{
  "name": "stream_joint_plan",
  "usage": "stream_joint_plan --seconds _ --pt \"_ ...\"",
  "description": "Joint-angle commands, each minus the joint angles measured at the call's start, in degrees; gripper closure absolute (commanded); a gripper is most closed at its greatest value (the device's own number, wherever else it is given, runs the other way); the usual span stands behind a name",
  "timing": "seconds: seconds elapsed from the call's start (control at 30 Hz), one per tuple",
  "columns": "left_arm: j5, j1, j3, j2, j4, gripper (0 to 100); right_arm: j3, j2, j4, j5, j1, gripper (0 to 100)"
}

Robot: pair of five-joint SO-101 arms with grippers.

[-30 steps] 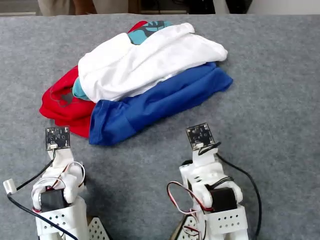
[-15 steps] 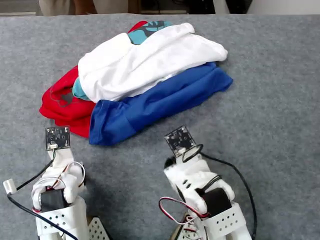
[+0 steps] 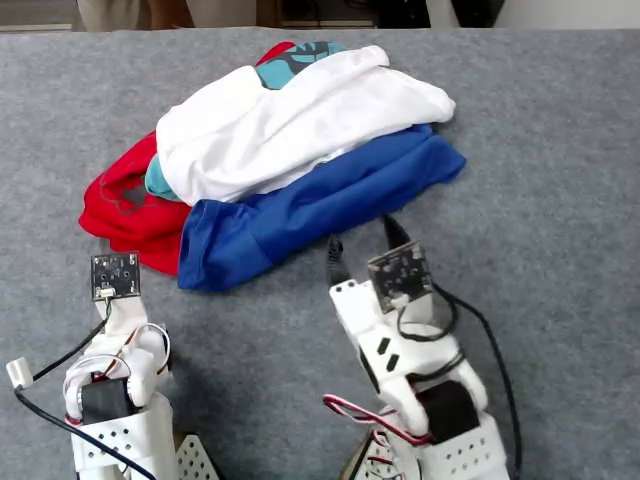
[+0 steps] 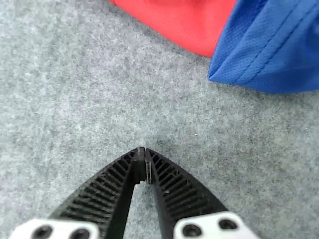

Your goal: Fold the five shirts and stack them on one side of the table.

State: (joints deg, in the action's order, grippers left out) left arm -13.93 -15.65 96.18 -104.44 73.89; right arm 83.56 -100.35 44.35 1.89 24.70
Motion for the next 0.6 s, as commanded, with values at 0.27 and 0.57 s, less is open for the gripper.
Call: stream_joint_plan --seconds 0.27,0.57 --pt "0.6 0.2 0.7 0.0 -0.8 98 -53.1 59.8 12.0 8.1 5.0 73.5" --pt "0.6 -0.1 0.7 0.0 -0.8 98 -78.0 92.1 8.5 8.0 11.4 73.5"
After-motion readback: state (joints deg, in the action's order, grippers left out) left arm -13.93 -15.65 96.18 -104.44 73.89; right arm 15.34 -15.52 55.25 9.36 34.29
